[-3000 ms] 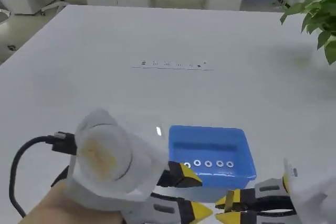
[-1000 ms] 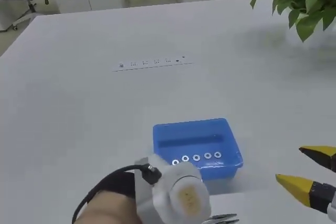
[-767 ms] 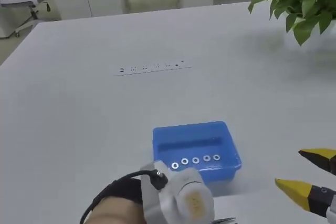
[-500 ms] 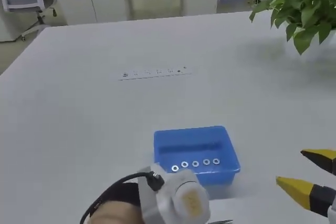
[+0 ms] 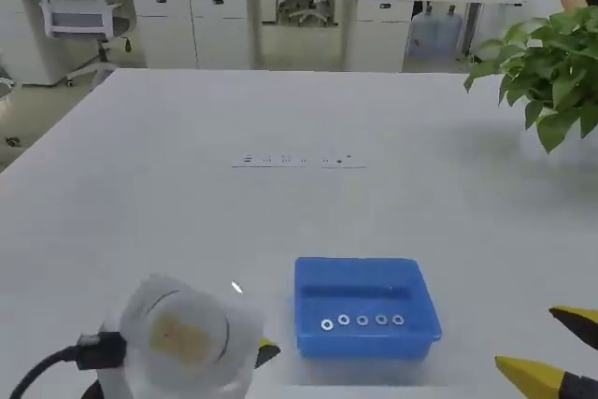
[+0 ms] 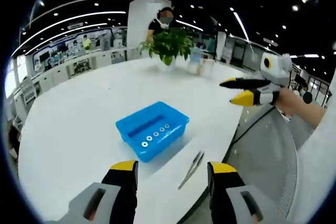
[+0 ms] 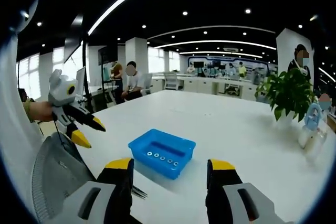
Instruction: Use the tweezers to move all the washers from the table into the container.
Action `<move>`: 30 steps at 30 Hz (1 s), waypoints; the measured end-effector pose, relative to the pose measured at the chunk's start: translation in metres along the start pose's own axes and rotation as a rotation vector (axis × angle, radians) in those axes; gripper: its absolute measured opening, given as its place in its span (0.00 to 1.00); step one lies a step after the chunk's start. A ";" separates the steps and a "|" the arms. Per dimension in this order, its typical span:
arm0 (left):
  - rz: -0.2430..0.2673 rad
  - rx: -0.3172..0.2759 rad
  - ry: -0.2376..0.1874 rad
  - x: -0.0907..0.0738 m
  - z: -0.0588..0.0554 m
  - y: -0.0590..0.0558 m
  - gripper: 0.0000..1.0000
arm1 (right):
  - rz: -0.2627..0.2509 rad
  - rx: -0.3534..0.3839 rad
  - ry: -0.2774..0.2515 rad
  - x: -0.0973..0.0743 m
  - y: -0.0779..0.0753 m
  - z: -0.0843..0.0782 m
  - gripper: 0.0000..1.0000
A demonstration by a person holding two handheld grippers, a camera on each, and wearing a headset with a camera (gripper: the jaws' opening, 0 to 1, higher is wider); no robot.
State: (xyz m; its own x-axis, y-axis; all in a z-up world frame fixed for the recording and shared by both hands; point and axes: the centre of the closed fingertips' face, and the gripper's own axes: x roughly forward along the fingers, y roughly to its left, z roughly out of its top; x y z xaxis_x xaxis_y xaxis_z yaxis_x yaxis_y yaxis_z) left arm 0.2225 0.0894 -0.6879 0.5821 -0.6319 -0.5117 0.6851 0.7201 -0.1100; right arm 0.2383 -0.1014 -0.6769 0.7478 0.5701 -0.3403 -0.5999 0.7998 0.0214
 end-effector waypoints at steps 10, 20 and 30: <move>0.129 0.050 -0.169 -0.040 0.038 0.028 0.95 | 0.026 -0.006 0.056 0.027 -0.006 -0.004 0.86; 0.202 0.009 -0.229 -0.046 0.035 0.042 0.99 | -0.024 -0.015 -0.016 0.034 0.005 0.014 0.99; 0.358 -0.079 -0.262 -0.043 0.039 0.055 0.99 | 0.010 -0.057 0.050 0.031 -0.006 0.001 0.99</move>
State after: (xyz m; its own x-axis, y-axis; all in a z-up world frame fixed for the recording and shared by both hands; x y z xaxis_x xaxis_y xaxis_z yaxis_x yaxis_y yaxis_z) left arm 0.2520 0.1447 -0.6390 0.8746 -0.3831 -0.2970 0.3908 0.9198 -0.0355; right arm 0.2648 -0.0883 -0.6863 0.7276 0.5667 -0.3866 -0.6236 0.7812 -0.0285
